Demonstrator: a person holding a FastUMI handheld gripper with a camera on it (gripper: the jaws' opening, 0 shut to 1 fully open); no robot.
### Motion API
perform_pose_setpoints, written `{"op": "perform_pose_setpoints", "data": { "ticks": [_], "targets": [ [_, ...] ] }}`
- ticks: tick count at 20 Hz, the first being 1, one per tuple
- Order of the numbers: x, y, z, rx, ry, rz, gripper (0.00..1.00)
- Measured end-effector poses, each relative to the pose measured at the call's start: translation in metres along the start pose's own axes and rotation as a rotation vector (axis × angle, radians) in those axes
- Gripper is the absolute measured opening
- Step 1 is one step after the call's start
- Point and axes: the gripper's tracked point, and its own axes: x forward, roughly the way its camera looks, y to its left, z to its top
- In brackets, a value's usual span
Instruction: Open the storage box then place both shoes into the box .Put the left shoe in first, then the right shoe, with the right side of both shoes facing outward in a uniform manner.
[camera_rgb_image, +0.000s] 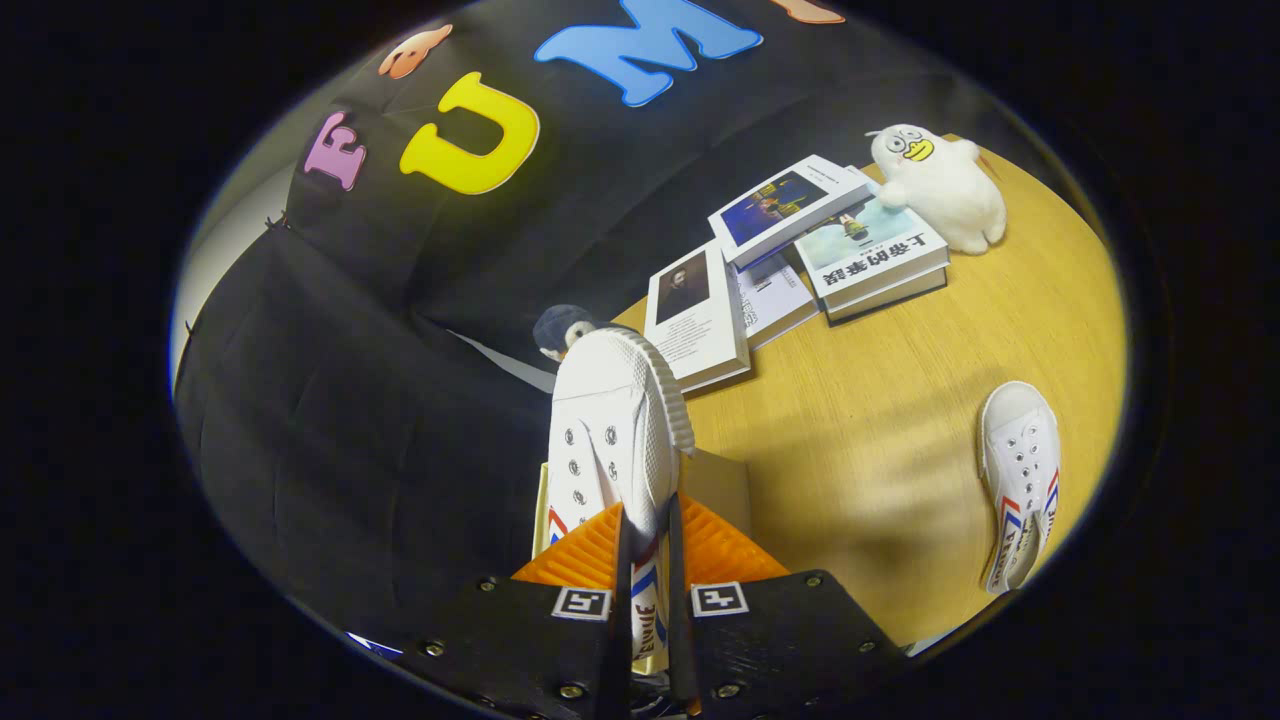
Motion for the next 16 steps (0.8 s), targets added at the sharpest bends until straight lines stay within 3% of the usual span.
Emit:
{"op": "perform_pose_setpoints", "data": {
  "ticks": [8,16],
  "targets": [
    [0.075,0.041,-0.071,-0.106,0.125,-0.059,0.15],
    [0.132,0.025,-0.127,-0.201,0.252,-0.196,0.15]
  ]
}}
